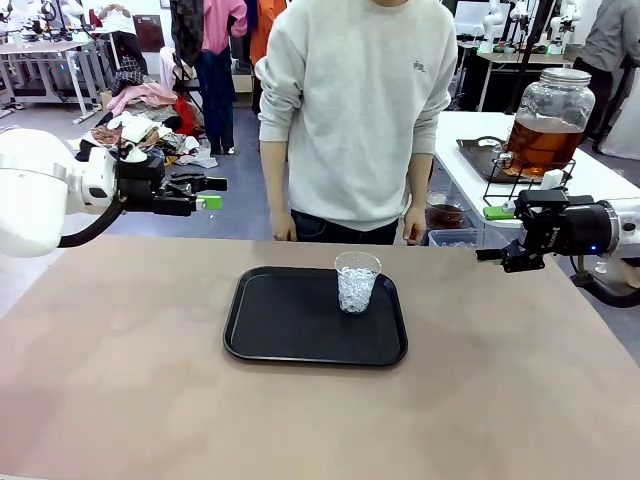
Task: Pour the drink into the iced cup.
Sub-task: Pick up the iced cup indicated by the human and present it to them.
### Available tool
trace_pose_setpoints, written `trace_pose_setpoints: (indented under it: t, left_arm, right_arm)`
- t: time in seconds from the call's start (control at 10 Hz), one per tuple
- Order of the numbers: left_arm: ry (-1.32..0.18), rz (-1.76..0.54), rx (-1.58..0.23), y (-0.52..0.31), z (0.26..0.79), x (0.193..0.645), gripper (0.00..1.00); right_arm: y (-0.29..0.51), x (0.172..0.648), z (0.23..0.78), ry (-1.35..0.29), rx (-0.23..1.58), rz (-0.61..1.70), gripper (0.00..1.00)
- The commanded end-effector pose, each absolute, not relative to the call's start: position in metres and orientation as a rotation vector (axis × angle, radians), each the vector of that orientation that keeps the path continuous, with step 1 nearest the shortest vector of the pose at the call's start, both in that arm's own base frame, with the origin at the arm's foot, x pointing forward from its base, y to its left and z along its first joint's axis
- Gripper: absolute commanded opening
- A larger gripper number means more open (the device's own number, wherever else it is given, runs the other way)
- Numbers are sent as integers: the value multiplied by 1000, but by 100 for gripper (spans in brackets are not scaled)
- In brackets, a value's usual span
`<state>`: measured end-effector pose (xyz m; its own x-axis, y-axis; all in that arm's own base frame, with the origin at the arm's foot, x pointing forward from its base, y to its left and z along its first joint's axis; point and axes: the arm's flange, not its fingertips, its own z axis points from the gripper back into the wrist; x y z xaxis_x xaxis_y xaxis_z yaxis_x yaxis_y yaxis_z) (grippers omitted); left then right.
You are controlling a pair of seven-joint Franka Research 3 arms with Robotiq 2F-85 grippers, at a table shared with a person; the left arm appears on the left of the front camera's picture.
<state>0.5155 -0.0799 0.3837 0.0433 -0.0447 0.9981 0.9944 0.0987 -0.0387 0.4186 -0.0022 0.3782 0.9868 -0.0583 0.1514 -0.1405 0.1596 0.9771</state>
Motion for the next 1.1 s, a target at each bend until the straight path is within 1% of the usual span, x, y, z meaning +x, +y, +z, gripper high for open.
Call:
trace_pose_setpoints:
  t: [0.0,1.0]
  left_arm:
    - [-1201,-1119,-1119,-81,385,517,100]
    - [-1201,-1119,-1119,-81,385,517,100]
  right_arm:
    - [-3,418,379,-173,1411,57,100]
    - [-3,418,379,-173,1411,57,100]
